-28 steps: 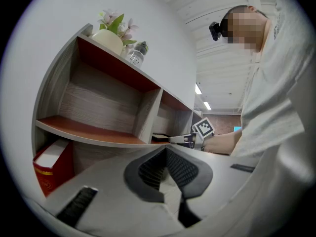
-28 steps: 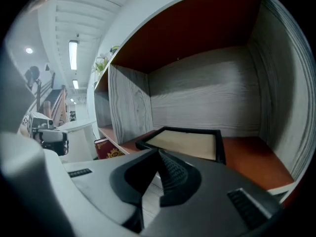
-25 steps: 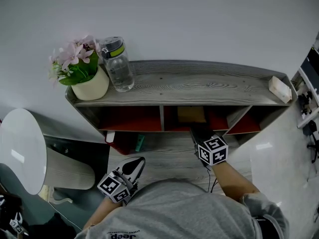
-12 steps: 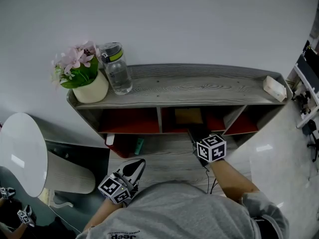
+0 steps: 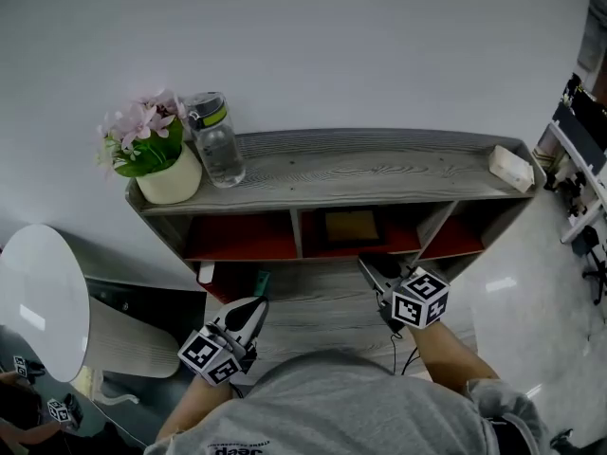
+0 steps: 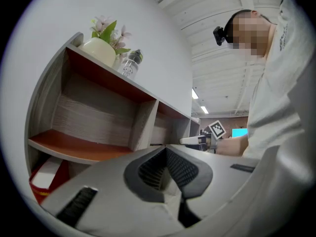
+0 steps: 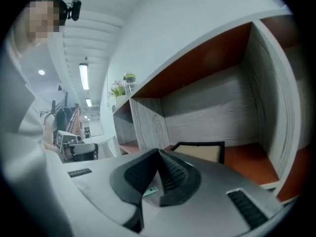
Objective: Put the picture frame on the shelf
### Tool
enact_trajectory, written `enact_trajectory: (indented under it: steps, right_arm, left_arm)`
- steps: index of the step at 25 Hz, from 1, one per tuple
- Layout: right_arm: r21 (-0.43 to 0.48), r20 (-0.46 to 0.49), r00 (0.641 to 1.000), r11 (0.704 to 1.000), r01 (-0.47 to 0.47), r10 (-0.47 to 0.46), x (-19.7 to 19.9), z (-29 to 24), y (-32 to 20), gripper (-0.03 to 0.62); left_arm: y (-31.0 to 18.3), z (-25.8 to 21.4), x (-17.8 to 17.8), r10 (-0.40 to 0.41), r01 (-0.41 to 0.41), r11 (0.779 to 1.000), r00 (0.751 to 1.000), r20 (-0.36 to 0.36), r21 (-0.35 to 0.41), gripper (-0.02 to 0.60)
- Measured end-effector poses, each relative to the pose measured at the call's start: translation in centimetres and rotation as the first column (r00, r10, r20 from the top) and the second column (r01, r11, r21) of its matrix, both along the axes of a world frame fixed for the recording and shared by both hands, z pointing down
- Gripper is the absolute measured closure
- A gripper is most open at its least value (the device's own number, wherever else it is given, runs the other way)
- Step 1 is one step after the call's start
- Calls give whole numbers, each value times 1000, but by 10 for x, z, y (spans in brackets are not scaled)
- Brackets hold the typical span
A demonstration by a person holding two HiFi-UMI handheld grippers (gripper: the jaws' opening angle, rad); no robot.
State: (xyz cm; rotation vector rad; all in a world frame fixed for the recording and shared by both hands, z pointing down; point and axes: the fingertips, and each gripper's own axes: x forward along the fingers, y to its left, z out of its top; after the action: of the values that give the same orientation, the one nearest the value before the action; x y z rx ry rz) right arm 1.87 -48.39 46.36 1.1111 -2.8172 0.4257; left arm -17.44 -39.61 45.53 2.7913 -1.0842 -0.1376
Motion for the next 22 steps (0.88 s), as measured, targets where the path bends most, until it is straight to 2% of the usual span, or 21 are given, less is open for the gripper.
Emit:
enact_trajectory:
  steps: [5, 10, 16, 22]
  right_arm:
    - [42, 32, 999, 999, 22, -23, 26, -13, 23, 602]
    - [38, 77, 997, 999, 0, -3, 47, -9, 32, 588]
    - [25, 106, 994, 999, 25, -28, 49, -8, 34, 588]
    - [40, 53, 997, 998, 55, -57, 43, -2, 38, 589]
  left_arm:
    - [-10, -21, 7, 2, -1, 1000, 1000, -14, 28, 572]
    - [-19, -32, 15, 0, 1, 999, 1000, -13, 42, 572]
    - [-17, -34, 24, 6, -5, 999, 1000, -11, 53, 572]
    - [-11, -29, 21, -11, 12, 999, 1000, -6, 48, 572]
